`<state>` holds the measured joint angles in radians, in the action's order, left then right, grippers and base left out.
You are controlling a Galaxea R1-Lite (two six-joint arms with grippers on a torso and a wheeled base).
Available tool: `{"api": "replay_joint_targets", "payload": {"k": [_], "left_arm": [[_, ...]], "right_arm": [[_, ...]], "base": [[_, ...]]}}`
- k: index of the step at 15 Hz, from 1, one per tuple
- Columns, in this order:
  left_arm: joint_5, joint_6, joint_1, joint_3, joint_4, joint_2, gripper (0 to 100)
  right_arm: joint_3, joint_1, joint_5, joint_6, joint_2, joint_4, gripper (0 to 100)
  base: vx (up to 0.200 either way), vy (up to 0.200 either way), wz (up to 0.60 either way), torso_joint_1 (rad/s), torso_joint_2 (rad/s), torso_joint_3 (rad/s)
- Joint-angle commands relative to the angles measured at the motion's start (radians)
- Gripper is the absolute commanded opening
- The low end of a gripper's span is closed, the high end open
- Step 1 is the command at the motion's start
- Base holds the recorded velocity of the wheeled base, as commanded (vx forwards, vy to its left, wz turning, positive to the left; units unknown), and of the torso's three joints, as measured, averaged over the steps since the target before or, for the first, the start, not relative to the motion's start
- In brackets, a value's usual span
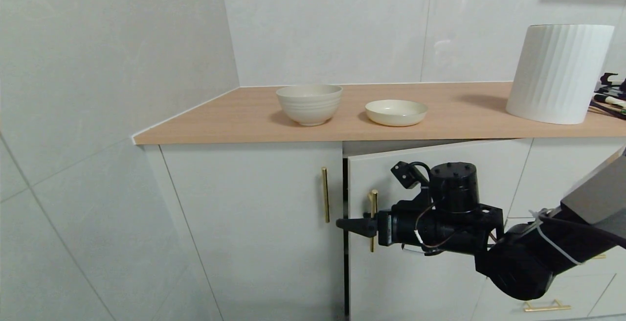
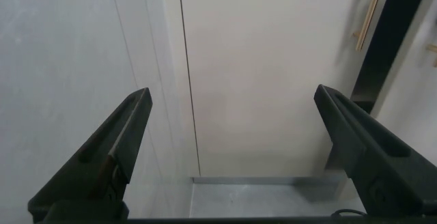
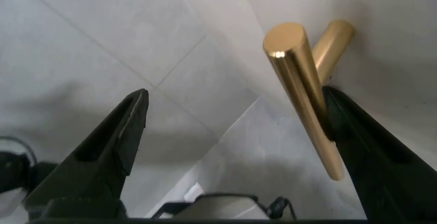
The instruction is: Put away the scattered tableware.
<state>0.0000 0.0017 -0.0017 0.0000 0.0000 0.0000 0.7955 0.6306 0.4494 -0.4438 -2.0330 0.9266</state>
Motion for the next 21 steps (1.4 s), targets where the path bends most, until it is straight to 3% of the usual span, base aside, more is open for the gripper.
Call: {"api": "replay_joint_targets", "payload": {"k": [1,9,10,12,13,17,18,21], "left_arm": [[0.000,0.000,0.000,0.000,0.000,0.000,100],[-0.002,0.026,0.000,0.000,-0.006,0.000,100],[-0.063,0.023,0.000,-0.069,0.005,0.000,100],[-0.281,-0.011,-0.001,-0.235,0.095,0.075,100],[-0.357,-0.023,-0.001,-0.316,0.147,0.149,100],[-0.549,-0.014,-0.001,-0.517,0.166,0.584,100],[-0.606,-0.011,-0.004,-0.574,0.161,0.767,100],[-0.695,-0.016,-0.058,-0.635,-0.031,1.121,100]], "right_arm": [[-0.025,0.011,0.008,-0.001,0.048,-0.002,100],[-0.075,0.015,0.031,-0.036,0.114,-0.002,100],[-0.078,0.018,0.032,-0.036,0.114,-0.002,100],[-0.082,0.027,0.043,-0.036,0.117,-0.002,100],[-0.084,0.035,0.043,-0.036,0.116,-0.002,100],[-0.098,0.067,0.043,-0.036,0.122,-0.002,100],[-0.102,0.069,0.045,-0.036,0.129,-0.002,100],[-0.102,0.070,0.043,-0.036,0.134,-0.002,100]], "base": [[0.000,0.000,0.00,0.000,0.00,0.000],[0.000,0.000,0.00,0.000,0.00,0.000],[0.000,0.000,0.00,0.000,0.00,0.000],[0.000,0.000,0.00,0.000,0.00,0.000],[0.000,0.000,0.00,0.000,0.00,0.000],[0.000,0.000,0.00,0.000,0.00,0.000],[0.000,0.000,0.00,0.000,0.00,0.000],[0.000,0.000,0.00,0.000,0.00,0.000]]}}
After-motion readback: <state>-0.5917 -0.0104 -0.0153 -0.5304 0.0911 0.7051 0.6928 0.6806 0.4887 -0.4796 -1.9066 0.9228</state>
